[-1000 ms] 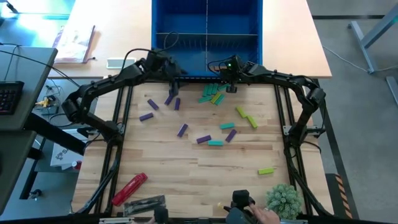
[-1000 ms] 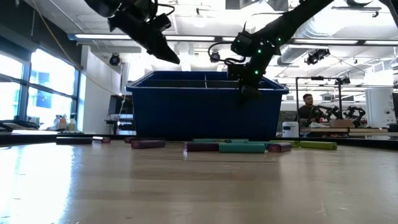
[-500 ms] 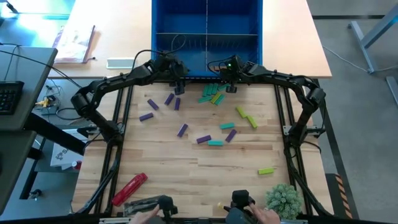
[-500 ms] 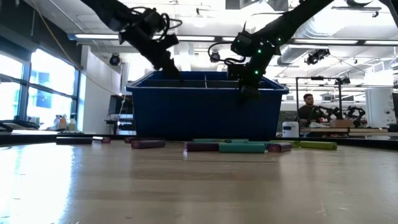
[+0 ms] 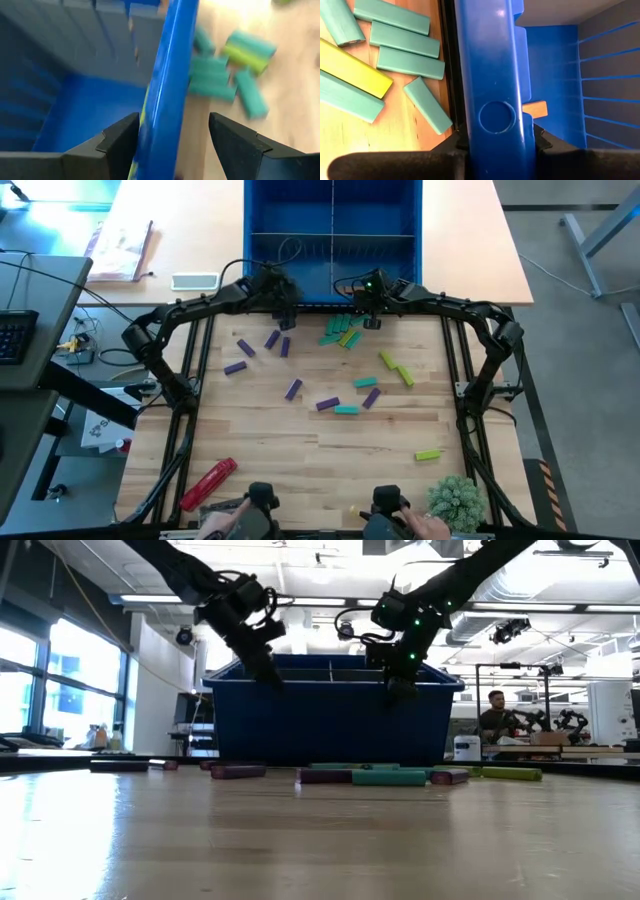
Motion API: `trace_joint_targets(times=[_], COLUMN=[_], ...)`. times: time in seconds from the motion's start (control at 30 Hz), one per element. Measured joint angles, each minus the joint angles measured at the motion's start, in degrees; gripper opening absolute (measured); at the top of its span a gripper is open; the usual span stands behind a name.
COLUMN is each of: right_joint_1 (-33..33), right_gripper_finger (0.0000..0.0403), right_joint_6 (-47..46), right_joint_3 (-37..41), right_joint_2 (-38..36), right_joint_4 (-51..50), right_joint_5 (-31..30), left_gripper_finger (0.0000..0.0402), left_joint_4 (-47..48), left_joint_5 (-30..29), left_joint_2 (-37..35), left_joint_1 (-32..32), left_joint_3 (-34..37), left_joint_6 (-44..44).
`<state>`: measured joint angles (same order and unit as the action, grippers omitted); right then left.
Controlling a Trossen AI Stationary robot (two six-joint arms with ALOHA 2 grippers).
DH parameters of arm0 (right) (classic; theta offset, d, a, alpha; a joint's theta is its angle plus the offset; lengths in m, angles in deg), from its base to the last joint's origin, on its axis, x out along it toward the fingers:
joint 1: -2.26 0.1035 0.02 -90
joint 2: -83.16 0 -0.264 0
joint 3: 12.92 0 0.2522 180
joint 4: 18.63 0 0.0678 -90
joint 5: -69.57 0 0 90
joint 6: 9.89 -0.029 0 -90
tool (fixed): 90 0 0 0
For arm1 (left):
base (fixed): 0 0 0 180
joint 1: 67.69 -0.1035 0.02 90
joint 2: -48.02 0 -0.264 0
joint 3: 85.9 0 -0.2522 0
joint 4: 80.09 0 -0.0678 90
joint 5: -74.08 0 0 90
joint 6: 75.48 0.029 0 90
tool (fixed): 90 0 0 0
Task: Sort blocks
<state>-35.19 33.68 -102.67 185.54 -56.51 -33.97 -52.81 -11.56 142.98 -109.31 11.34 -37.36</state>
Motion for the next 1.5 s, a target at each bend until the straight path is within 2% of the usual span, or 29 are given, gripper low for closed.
trace_joint_targets(times=[0.23, 0.4, 0.5, 0.6, 0.67, 0.87, 0.97, 1.1, 1.3, 1.4, 1.5], right_joint_1=[0.0, 0.0, 0.0, 0.0, 0.0, 0.6, 1.6, 3.8, 8.4, 11.1, 13.8], right_gripper_finger=[0.0065, 0.0066, 0.0075, 0.0083, 0.0085, 0.0105, 0.0127, 0.0164, 0.0207, 0.0212, 0.0213], right_joint_6=[0.2, 0.2, -1.2, -1.6, -3.0, -4.8, -5.5, -8.9, -16.9, -23.9, -37.2], right_joint_3=[0.0, 0.0, 0.0, 0.0, 0.0, -2.5, -5.8, -12.1, -23.0, -26.4, -27.8], right_joint_2=[0.0, 0.0, 0.0, 0.1, 0.2, 0.2, 0.2, 0.2, 0.1, 0.0, 0.0], right_joint_4=[0.0, -0.2, -0.1, 0.2, 0.9, -1.8, -6.4, -15.0, -33.1, -41.7, -53.8], right_joint_5=[0.0, 0.0, 0.0, 0.0, -0.9, -3.7, -4.2, -4.5, -2.4, -1.8, -2.1], left_gripper_finger=[0.0223, 0.0214, 0.0176, 0.0112, 0.0072, 0.0062, 0.0063, 0.0084, 0.0084, 0.0082, 0.0082], left_joint_4=[5.1, 7.9, 8.9, 9.1, 9.7, 10.4, 10.3, 10.2, 10.8, 11.0, 12.1], left_joint_5=[-9.3, -10.3, -10.2, -10.0, -9.7, -9.6, -10.3, -12.3, -12.5, -12.6, -11.9], left_joint_2=[-0.1, -0.1, -0.1, -0.1, -0.1, -0.1, 0.1, 0.7, 1.0, 1.0, 1.0], left_joint_1=[-2.7, -4.2, -4.6, -4.6, -4.4, -4.4, -4.4, -4.5, -4.4, -4.4, -4.4], left_joint_3=[0.0, 0.0, 0.0, 0.1, 0.1, 0.1, 0.0, -0.2, -0.1, -0.1, -0.1], left_joint_6=[-0.3, -0.2, -0.1, 0.3, 5.0, 6.6, 6.9, 4.5, 4.4, 4.8, 5.0])
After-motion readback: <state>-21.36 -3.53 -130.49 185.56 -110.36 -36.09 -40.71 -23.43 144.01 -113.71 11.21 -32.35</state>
